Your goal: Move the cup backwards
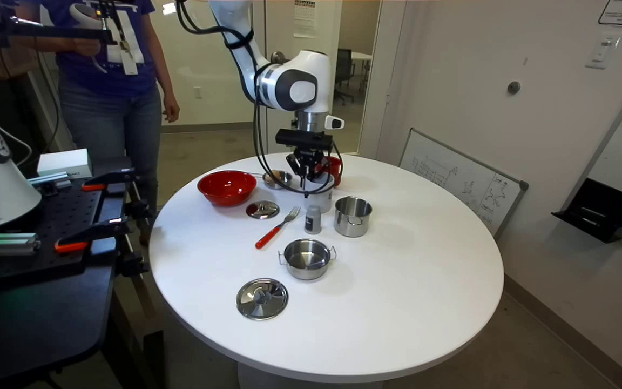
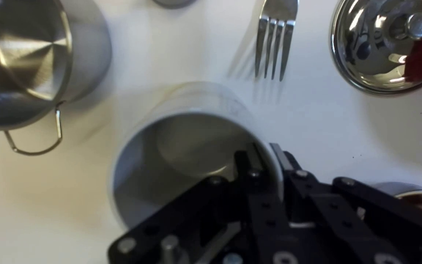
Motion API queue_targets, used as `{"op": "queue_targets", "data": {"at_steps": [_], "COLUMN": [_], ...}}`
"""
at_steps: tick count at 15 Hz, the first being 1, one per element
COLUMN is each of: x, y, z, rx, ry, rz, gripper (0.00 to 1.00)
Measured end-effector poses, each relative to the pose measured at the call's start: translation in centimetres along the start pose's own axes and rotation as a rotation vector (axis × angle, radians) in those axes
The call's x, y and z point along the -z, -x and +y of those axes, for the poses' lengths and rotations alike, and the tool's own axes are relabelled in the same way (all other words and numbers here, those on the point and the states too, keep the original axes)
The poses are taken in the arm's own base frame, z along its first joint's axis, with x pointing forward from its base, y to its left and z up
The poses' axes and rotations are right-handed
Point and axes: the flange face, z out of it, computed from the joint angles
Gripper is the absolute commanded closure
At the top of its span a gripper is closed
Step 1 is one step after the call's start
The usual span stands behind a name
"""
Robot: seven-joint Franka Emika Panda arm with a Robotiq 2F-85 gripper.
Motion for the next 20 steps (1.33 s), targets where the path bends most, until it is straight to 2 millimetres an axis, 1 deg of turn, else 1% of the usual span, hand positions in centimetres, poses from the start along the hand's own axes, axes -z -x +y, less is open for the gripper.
{"op": "queue_targets", "data": {"at_steps": [1, 6, 11, 14, 16, 19, 20], "x": [0.0, 0.3, 1.8, 3.0, 3.3, 2.6, 2.1], "y": [0.0, 0.0, -1.1, -1.7, -1.8, -1.3, -1.0], "z": [0.1, 0.4, 1.3, 2.7, 4.0, 6.0, 6.6], "rx": [-0.001, 0.024, 0.260, 0.419, 0.528, 0.689, 0.738], "ry": [0.001, 0.022, 0.045, 0.053, 0.052, 0.035, 0.020], "rz": [0.000, -0.011, -0.030, -0.023, -0.027, -0.020, -0.020], "gripper": [0.93, 0.93, 0.93, 0.93, 0.94, 0.94, 0.91]}}
